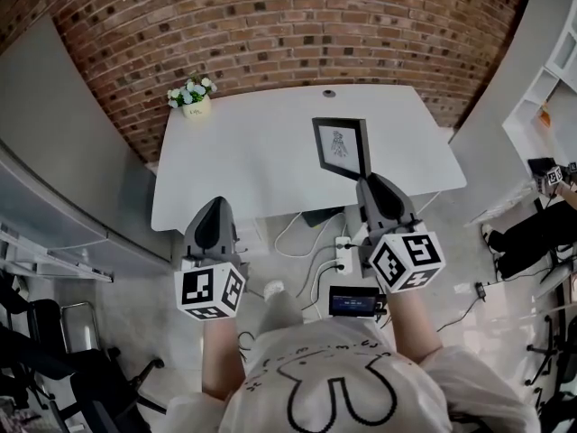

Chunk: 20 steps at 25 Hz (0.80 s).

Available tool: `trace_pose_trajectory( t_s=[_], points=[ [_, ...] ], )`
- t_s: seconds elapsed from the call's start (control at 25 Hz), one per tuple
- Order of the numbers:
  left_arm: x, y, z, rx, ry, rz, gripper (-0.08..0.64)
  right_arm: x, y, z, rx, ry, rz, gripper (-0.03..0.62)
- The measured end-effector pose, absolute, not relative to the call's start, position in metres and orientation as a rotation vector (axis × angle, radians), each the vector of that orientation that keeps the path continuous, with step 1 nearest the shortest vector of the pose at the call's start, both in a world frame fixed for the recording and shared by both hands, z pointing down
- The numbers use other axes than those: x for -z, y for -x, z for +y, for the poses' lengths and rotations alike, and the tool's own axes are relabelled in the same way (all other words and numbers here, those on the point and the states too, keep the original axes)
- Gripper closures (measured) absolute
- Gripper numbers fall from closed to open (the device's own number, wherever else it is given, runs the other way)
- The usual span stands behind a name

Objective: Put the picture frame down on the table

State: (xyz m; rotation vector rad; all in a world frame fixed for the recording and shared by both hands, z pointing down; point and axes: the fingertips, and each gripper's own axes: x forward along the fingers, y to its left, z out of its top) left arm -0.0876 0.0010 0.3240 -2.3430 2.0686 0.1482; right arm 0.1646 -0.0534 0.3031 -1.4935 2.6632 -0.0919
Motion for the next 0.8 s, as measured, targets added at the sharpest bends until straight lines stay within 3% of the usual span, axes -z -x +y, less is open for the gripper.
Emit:
trace_pose_trajectory(
  t_s=[0.8],
  points=[
    [-0.350,0.144,-0.112,-0.146,2.407,2.098,0.548,-0.321,-0.124,-0.152,0.141,1.587,2.677,0.531]
  ],
)
